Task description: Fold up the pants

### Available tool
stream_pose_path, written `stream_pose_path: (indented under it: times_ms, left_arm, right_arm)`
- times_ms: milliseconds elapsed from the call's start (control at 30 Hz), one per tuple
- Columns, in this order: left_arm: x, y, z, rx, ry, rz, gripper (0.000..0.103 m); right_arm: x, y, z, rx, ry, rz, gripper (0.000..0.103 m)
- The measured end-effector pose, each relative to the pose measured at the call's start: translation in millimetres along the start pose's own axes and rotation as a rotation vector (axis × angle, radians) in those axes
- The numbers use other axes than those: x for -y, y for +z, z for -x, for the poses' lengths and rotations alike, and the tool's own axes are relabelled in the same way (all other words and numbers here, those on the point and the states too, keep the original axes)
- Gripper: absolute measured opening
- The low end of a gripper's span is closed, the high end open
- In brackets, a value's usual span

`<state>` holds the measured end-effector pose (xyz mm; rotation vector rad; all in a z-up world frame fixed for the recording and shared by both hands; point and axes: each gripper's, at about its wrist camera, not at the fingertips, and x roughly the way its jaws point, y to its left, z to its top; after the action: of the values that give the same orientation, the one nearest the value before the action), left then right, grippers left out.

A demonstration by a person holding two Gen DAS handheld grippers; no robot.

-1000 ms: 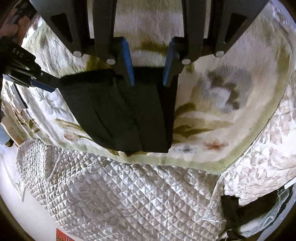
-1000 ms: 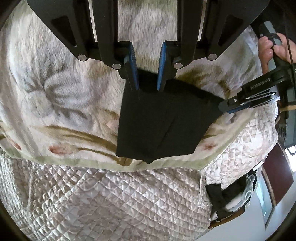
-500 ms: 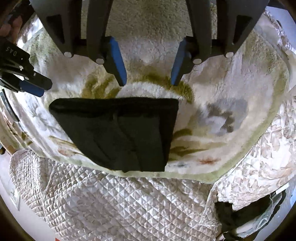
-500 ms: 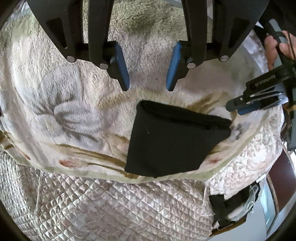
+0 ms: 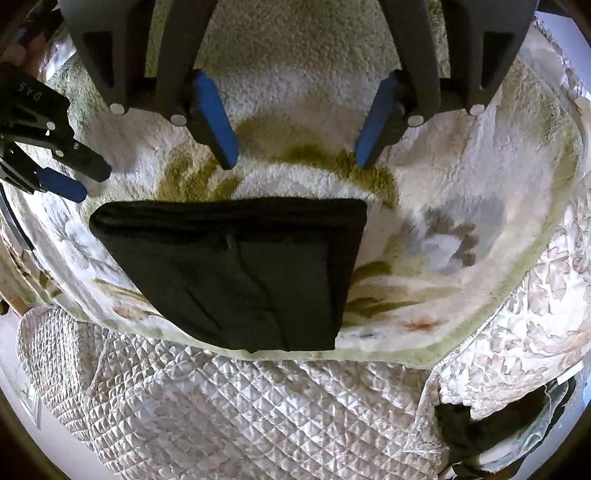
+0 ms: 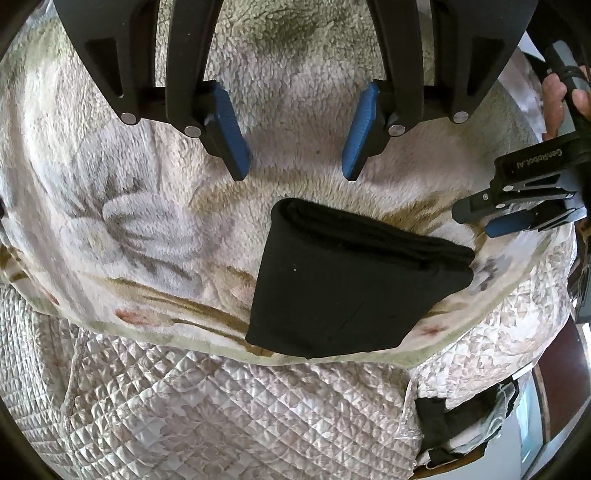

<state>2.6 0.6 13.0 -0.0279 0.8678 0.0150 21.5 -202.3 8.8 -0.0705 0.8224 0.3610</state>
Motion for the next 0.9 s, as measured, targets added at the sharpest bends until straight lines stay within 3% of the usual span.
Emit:
stream_pose_path:
  times_ms: [300, 400, 900]
  left_arm:
    - [1, 1, -2, -0.005, -0.002, 0.000, 0.073]
    - [1, 1, -2, -0.006, -0.001, -0.003, 0.073]
    - [4, 1, -6, -0.009, 0.023, -0.036, 0.079]
  right_arm:
    - [1, 4, 9, 0.023, -0.044, 0.024, 0.054]
    - [7, 3, 1, -0.010, -0.044, -0.005, 0.054]
    - [8, 1, -5, 0.008, -0.043, 0.021, 0.063]
